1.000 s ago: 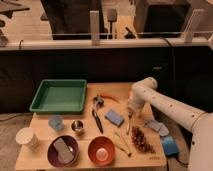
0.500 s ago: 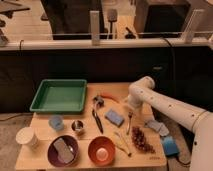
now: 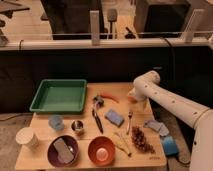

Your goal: Place apple in paper cup

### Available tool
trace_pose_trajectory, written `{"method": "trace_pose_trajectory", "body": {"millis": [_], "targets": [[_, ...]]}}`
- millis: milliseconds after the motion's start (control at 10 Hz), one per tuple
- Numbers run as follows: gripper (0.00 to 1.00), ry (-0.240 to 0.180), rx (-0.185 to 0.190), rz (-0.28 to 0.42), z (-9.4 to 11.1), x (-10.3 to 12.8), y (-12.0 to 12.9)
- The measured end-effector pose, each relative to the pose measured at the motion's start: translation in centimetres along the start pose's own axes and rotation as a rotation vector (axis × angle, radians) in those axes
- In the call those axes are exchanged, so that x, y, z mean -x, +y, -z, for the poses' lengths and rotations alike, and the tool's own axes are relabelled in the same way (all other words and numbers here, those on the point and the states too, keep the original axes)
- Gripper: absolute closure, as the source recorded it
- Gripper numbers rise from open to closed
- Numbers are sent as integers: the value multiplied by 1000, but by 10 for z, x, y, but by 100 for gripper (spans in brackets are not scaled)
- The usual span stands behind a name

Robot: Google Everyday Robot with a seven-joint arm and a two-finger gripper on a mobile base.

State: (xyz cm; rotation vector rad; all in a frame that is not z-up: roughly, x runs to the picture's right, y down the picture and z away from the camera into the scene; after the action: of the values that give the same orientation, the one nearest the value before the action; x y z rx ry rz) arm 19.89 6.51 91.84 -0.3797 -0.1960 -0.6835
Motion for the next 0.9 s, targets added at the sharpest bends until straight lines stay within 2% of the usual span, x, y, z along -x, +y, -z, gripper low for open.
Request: {"method": "trace_pose_trajectory", "body": {"millis": [300,500,600,700,900], "targets": [[20,-16,-66,7,-11,-11,-16],[20,-16,-78,36,-19,-11,-28],[20,-15,-79,60,-30,-12,-33],[23,-16,-78,73,-38,-13,-36],[41,-17,-75,92,-51,-14,-41]]}}
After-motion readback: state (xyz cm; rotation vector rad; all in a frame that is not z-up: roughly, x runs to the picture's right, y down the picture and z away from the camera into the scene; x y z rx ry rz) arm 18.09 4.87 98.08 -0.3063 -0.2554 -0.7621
